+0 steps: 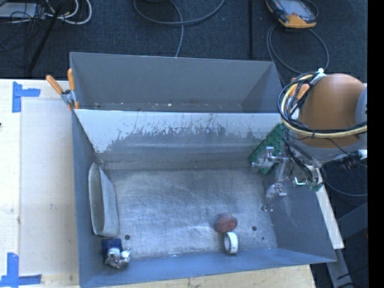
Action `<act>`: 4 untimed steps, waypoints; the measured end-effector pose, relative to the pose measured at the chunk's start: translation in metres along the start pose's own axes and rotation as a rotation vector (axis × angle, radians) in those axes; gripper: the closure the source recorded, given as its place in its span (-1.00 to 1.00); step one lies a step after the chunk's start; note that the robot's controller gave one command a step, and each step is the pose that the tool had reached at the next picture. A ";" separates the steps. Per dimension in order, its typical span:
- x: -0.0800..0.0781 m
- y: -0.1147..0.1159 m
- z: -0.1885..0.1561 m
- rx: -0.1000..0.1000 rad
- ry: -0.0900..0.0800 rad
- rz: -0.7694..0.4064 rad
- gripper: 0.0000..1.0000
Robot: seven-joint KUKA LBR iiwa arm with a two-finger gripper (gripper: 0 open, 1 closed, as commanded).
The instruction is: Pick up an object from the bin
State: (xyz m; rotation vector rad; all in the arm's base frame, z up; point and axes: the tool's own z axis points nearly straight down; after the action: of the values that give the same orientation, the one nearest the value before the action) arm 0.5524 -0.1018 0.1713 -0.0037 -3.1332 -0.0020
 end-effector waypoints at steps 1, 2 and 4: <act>0.038 0.055 0.048 -0.001 -0.001 -0.142 -1.00; 0.072 0.055 0.098 0.006 -0.029 -0.386 -1.00; 0.071 0.086 0.099 0.006 -0.024 -0.640 1.00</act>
Offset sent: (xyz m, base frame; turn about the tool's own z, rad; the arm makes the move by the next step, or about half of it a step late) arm -0.0366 0.0522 -0.0451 -0.1413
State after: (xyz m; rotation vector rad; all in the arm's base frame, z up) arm 0.4808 -0.0151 0.0732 0.9889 -2.9985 0.0040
